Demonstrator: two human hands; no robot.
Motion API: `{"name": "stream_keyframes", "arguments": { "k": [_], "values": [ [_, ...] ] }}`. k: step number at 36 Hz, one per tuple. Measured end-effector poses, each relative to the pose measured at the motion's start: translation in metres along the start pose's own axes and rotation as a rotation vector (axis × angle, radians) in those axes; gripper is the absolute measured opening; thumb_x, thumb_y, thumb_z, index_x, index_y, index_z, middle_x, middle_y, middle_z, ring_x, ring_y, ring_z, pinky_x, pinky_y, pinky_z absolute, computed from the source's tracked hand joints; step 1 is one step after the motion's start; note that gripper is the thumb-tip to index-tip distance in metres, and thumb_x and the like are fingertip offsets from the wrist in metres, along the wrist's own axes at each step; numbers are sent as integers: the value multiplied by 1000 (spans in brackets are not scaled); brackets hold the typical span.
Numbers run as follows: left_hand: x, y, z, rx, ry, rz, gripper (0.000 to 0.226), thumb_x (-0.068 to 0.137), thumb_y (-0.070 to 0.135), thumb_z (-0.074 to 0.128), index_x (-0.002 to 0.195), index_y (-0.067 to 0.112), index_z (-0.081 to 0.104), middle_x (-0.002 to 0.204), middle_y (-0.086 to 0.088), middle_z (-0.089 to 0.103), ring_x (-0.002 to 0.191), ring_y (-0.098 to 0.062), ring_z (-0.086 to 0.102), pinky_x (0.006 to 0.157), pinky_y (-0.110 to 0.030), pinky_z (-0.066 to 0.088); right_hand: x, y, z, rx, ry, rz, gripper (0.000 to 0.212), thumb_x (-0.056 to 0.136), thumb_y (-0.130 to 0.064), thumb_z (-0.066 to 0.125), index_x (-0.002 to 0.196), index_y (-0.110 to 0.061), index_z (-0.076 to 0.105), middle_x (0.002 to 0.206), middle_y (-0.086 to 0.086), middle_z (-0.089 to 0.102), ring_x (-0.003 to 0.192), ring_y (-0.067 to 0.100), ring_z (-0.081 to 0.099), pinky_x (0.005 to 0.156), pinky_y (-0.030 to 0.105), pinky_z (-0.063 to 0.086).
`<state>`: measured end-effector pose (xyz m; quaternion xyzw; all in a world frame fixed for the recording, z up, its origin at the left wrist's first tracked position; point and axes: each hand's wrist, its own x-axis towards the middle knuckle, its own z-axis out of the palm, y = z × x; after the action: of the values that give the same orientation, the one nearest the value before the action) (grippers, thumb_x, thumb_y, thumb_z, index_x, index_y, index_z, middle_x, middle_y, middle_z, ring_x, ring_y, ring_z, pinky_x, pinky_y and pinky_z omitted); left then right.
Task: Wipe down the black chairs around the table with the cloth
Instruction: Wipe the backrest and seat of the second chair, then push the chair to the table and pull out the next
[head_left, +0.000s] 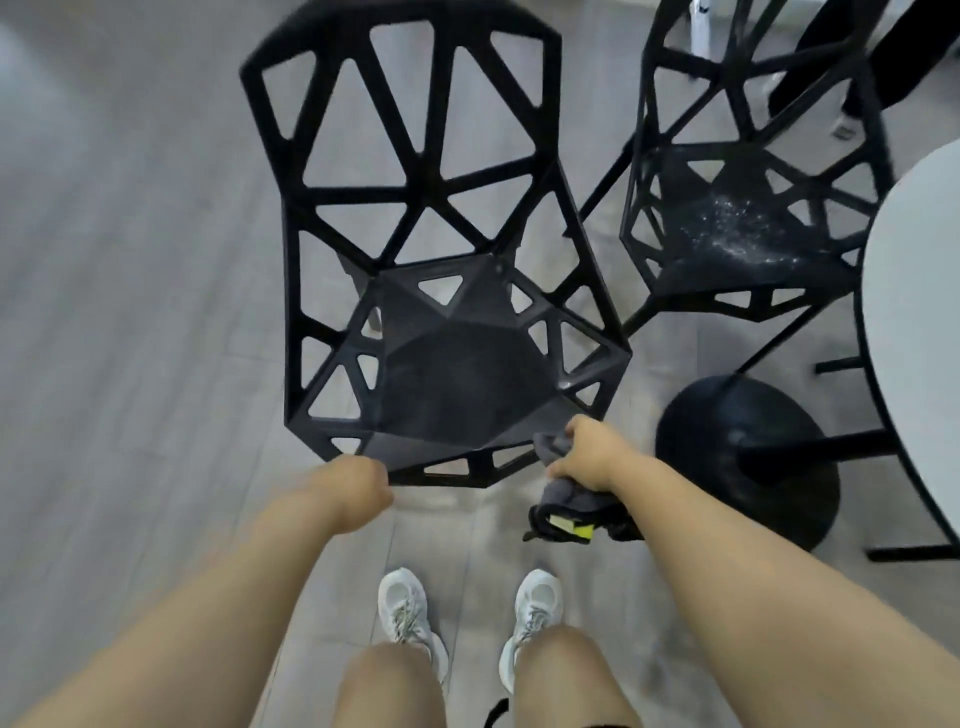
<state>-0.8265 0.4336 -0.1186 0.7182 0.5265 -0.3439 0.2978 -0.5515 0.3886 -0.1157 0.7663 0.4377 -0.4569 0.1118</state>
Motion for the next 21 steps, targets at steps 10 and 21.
{"name": "stream_keyframes", "arguments": {
  "k": [10,21],
  "values": [
    [-103,-28,-46,-242,128,-75,30,93,42,47,104,20,63,106,2,63,98,-19,57,85,-32,47,-83,-54,-52,-117,94,-124,43,82,-32,72,113,-9,53,111,8,59,98,27,58,81,34,48],
    [-148,-121,-71,-270,187,-63,33,94,45,46,118,26,56,123,2,56,111,-19,52,89,-29,42,-123,-162,-32,-52,276,-131,43,89,-31,63,122,-19,38,117,10,56,107,31,54,78,35,41]
  ]
}}
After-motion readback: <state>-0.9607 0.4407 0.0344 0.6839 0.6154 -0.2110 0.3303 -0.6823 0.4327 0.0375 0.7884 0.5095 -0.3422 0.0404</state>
